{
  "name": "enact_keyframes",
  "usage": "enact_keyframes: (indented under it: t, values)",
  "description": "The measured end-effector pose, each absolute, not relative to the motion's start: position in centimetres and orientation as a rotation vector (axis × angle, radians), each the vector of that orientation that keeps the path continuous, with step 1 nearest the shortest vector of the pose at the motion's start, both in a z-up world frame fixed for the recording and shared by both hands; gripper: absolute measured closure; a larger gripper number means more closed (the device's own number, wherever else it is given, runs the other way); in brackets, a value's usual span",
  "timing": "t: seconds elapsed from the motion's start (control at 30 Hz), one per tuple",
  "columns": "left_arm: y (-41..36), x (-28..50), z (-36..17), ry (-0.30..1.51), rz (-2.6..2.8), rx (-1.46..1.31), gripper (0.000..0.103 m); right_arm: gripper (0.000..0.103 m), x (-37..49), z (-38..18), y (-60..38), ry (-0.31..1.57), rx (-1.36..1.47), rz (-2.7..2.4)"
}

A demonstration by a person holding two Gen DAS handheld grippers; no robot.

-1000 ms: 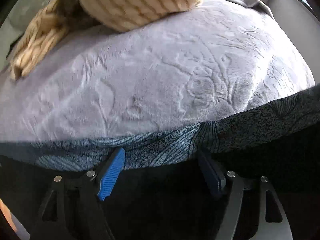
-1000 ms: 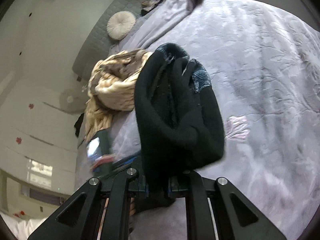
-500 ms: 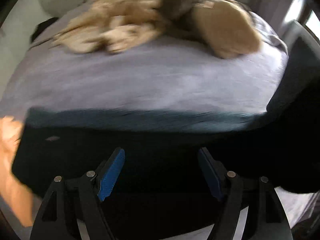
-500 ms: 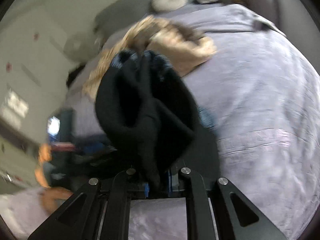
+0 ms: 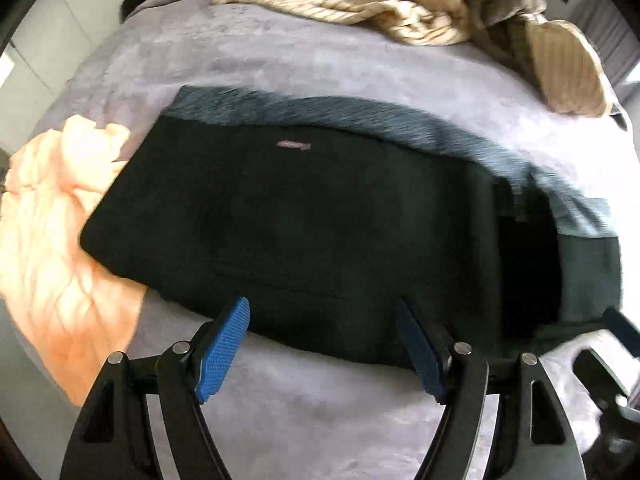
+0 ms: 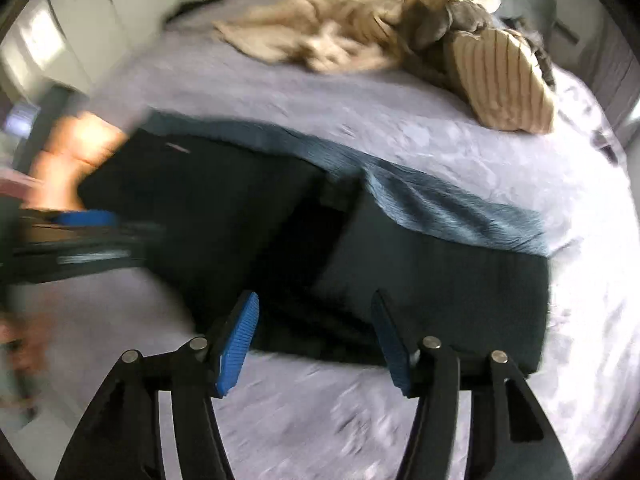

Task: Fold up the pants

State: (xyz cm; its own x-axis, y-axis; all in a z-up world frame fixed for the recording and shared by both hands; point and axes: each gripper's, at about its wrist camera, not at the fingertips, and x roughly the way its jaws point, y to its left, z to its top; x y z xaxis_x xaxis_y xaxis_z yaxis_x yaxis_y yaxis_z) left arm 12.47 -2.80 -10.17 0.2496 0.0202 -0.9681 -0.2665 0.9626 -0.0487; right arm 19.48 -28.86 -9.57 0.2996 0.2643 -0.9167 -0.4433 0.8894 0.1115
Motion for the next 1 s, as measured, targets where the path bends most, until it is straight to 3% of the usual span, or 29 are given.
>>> enact_keyframes:
  t: [0.1,0.17,0.43,0.5,0.53,0.6,0.63,0.67,0.87,1.0]
  values:
    - [-5.3,13.4,-9.6,1.288,0.085,-0.249,0.017,0.040,20.3,-9.6,-34.9,1.243,0.216,0.460]
    - [-7.7,14.3,-9.2,1.272,-0.030,-0.286,0.016,0.040,20.6,-11.8,-40.3,1.312,0.504,0.376]
    - [-15.3,18.0,-11.4,1.323,-0.218,-0.308,0.016,0.040,20.8,-16.0,-46.1,1.339,0.820,0.305]
    - [-16.3,18.5,-12.2,1.351,-0.220,-0.300,0.019,0.046,21.2,-17.5,-46.1,1.348,0.912,0.296]
    - [-16.6,18.6,-12.8,1.365,-0.213,-0.285,0.032,0.054,21.4,-18.3,-46.2,1.350,0.967,0.285]
    - [-17.0,18.9,-13.8,1.395,-0.191,-0.254,0.036,0.064,21.7,-19.6,-46.6,1.363,1.042,0.243]
    - [-17.1,18.9,-13.8,1.391,-0.183,-0.250,0.036,0.084,21.9,-20.6,-46.9,1.380,1.083,0.217]
    - [-17.1,18.8,-13.5,1.388,-0.178,-0.246,0.036,0.094,22.1,-21.4,-47.2,1.398,1.116,0.196]
    - [-16.0,16.5,-10.9,1.295,-0.156,-0.150,0.035,0.098,22.0,-18.3,-45.8,1.380,1.076,0.320]
    - [-15.0,16.3,-13.5,1.377,-0.111,-0.172,0.029,0.098,21.2,-21.6,-44.6,1.454,1.072,0.268]
